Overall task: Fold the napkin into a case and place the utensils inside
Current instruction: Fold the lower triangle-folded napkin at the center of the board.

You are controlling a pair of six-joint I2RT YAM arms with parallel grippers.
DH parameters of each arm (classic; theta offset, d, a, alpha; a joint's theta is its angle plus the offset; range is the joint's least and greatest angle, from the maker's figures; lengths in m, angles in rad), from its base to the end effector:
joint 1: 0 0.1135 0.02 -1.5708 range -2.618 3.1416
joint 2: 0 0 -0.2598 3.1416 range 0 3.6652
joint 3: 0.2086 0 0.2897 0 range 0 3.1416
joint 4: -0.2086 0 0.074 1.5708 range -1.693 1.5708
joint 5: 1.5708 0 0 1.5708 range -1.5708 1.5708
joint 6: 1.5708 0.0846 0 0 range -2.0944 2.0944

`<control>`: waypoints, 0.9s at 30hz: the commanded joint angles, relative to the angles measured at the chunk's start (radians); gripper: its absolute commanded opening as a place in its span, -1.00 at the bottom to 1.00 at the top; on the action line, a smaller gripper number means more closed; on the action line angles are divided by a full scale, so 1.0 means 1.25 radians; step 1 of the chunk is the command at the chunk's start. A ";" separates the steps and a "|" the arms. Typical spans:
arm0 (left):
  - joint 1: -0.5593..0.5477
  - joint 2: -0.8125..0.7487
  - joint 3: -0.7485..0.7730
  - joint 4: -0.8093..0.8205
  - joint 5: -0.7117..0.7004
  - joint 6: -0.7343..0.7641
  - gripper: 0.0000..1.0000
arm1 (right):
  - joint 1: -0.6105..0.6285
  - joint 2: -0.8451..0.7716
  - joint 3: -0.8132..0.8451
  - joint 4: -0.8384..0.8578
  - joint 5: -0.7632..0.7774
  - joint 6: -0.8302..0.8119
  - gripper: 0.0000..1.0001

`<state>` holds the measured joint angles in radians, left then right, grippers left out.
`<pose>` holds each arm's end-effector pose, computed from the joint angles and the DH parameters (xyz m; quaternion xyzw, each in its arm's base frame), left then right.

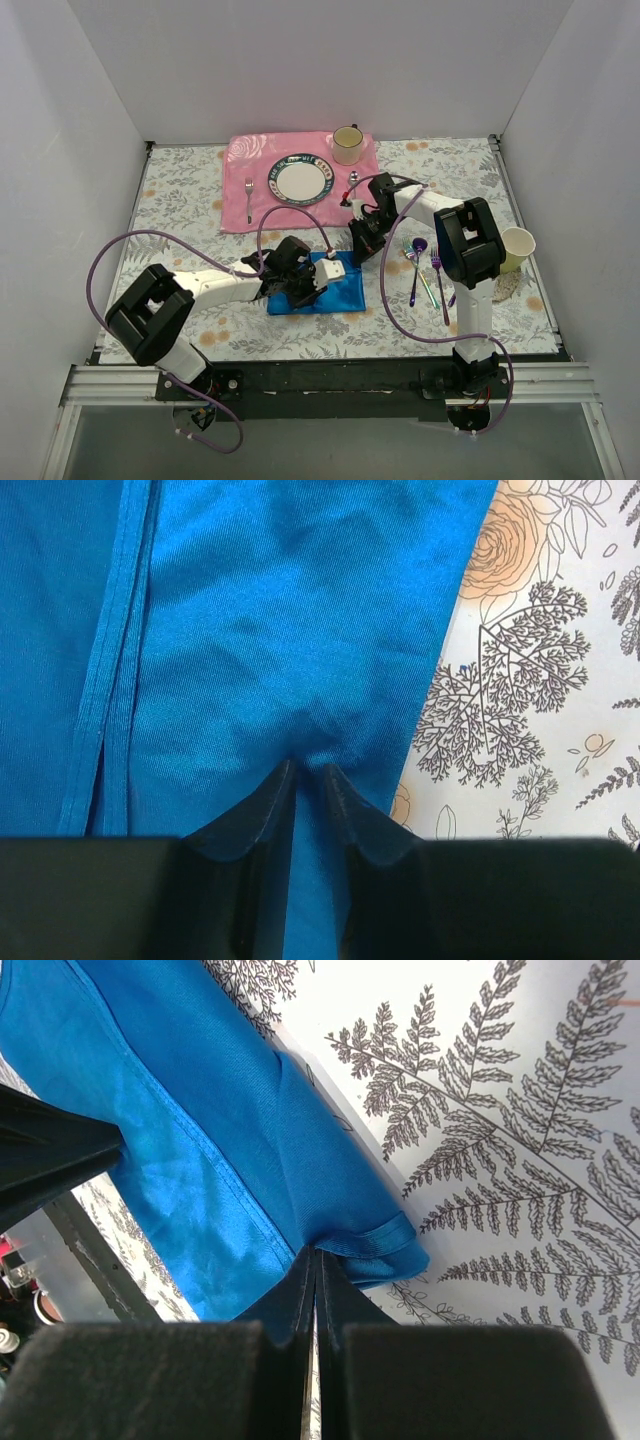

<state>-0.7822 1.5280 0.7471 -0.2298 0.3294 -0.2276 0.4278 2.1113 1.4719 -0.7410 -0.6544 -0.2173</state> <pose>0.2178 -0.2550 0.0857 0.3031 0.8994 -0.2698 0.1624 0.3823 0.2309 0.0767 -0.3278 0.8844 0.3276 0.0559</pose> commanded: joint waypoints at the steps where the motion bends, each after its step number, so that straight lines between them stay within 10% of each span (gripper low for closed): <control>1: -0.006 0.027 -0.001 -0.010 -0.046 -0.023 -0.71 | 0.006 -0.052 0.002 -0.033 -0.005 -0.018 -0.97; 27: -0.005 0.005 -0.020 -0.043 -0.044 -0.067 -0.78 | 0.007 -0.005 -0.114 0.050 0.090 0.011 -0.97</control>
<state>-0.7834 1.5318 0.7475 -0.2153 0.2947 -0.2901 0.4278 2.0613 1.3571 -0.7544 -0.6601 -0.1898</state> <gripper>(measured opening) 0.092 0.022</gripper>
